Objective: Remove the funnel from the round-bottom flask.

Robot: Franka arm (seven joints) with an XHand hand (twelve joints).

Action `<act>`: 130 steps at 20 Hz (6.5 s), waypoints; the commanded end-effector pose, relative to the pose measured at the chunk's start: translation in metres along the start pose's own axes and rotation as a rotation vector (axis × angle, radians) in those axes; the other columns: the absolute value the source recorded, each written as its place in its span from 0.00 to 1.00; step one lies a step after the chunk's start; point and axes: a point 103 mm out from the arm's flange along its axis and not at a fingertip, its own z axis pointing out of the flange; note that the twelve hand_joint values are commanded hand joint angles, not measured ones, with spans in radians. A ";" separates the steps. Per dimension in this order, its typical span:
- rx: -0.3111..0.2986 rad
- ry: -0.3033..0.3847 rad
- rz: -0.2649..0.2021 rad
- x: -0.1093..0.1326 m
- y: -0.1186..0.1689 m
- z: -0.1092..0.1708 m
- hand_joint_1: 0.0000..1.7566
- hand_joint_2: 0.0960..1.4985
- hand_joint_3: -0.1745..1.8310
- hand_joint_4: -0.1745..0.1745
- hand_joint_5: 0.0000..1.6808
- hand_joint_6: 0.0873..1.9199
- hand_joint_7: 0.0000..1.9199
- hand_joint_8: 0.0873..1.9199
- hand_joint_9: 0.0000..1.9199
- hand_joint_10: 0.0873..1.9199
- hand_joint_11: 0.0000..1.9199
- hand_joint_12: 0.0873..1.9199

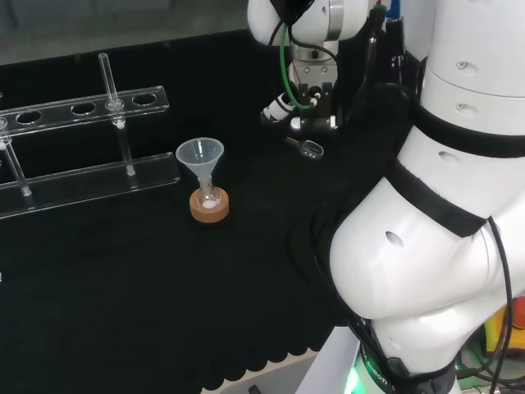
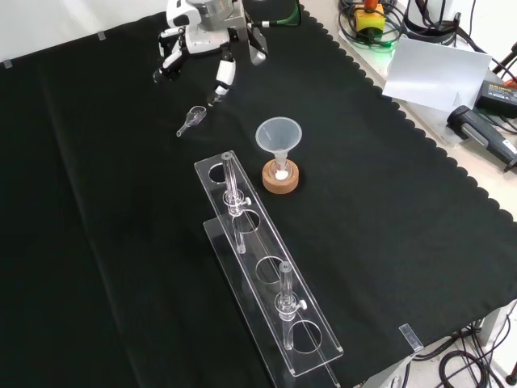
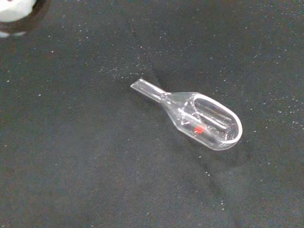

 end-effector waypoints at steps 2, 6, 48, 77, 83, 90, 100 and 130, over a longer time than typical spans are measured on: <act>0.003 -0.021 -0.010 0.002 -0.006 0.001 0.37 0.31 0.28 0.75 0.27 0.00 0.44 0.00 0.40 0.00 0.00 0.59; -0.006 -0.036 -0.026 -0.004 -0.009 -0.017 0.37 0.31 0.28 0.75 0.27 0.00 0.44 0.00 0.40 0.00 0.00 0.59; 0.131 0.057 -0.560 0.070 -0.159 -0.104 0.20 0.32 0.09 0.45 0.00 0.00 0.00 0.00 0.00 0.00 0.00 0.00; 0.250 -0.068 -0.606 0.118 -0.160 -0.034 0.24 0.35 0.09 0.21 0.00 0.00 0.04 0.00 0.00 0.00 0.00 0.00; 0.249 -0.079 -0.596 0.125 -0.153 -0.023 0.25 0.35 0.09 0.16 0.00 0.00 0.04 0.00 0.00 0.00 0.00 0.00; 0.237 -0.092 -0.576 0.126 -0.148 -0.019 0.26 0.36 0.09 0.13 0.00 0.00 0.06 0.00 0.00 0.00 0.00 0.00; 0.245 -0.137 -0.578 0.127 -0.147 -0.014 0.26 0.36 0.09 0.11 0.00 0.00 0.08 0.00 0.01 0.00 0.00 0.00; 0.280 -0.163 -0.558 0.125 -0.137 -0.016 0.26 0.36 0.09 0.08 0.00 0.00 0.09 0.01 0.02 0.00 0.00 0.00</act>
